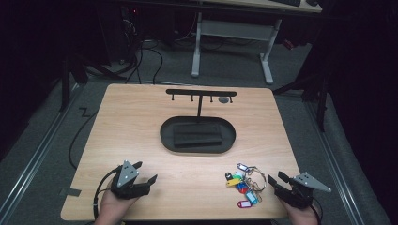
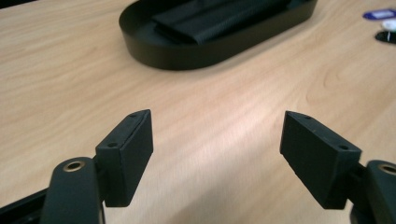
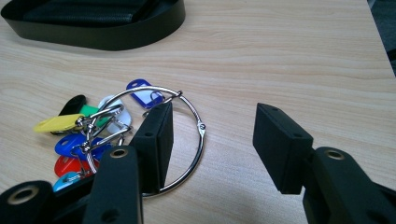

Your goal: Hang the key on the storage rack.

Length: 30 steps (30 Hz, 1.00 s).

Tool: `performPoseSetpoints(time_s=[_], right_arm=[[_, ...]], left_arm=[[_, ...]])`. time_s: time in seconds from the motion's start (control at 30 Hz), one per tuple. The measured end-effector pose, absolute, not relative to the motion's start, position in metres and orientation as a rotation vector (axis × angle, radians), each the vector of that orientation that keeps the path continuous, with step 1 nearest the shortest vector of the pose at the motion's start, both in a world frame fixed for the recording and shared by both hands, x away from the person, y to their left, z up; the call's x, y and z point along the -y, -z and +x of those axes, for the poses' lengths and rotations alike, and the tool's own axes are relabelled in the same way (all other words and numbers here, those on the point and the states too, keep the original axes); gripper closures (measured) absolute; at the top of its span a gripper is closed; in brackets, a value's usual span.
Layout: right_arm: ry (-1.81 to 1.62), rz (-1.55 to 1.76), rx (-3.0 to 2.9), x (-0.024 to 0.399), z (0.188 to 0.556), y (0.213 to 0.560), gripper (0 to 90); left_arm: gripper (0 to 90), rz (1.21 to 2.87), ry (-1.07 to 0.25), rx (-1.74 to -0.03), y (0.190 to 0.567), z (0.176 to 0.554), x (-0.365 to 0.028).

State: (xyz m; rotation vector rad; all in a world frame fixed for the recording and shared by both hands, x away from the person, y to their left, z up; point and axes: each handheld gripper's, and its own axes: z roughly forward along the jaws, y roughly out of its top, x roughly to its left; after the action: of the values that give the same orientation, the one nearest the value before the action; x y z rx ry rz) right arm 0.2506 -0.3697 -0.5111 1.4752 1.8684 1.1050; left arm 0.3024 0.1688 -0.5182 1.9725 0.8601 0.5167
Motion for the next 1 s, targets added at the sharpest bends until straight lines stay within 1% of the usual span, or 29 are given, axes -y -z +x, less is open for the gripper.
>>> performPoseSetpoints(time_s=[0.07, 0.1, 0.23, 0.37, 0.4, 0.5, 0.8, 1.0], right_arm=[[-1.119, 1.478, -1.878, 0.369, 0.251, 0.512, 45.9], [-1.124, 1.481, -1.882, 0.368, 0.251, 0.512, 45.0], [-1.088, 1.475, -1.909, 0.362, 0.255, 0.514, 43.1], [-1.040, 1.465, -1.967, 0.355, 0.260, 0.517, 40.9], [-1.025, 1.460, -1.986, 0.353, 0.262, 0.519, 40.5], [-0.977, 1.476, -2.020, 0.350, 0.265, 0.518, 39.9], [-0.737, 1.477, -2.148, 0.340, 0.276, 0.511, 40.1], [-0.648, 1.481, -2.218, 0.339, 0.278, 0.506, 38.9]], left_arm=[[25.2, 1.948, -0.436, -0.874, 0.518, 0.301, -0.175], [24.6, 1.931, -0.417, -0.875, 0.516, 0.300, -0.178], [24.3, 1.919, -0.432, -0.875, 0.514, 0.302, -0.184], [24.6, 1.976, -0.458, -0.864, 0.521, 0.307, -0.186], [24.6, 1.974, -0.441, -0.871, 0.522, 0.309, -0.187], [24.6, 1.971, -0.434, -0.874, 0.523, 0.310, -0.189], [22.4, 2.023, -0.434, -0.811, 0.527, 0.312, -0.180], [22.1, 2.017, -0.433, -0.826, 0.527, 0.315, -0.182]])
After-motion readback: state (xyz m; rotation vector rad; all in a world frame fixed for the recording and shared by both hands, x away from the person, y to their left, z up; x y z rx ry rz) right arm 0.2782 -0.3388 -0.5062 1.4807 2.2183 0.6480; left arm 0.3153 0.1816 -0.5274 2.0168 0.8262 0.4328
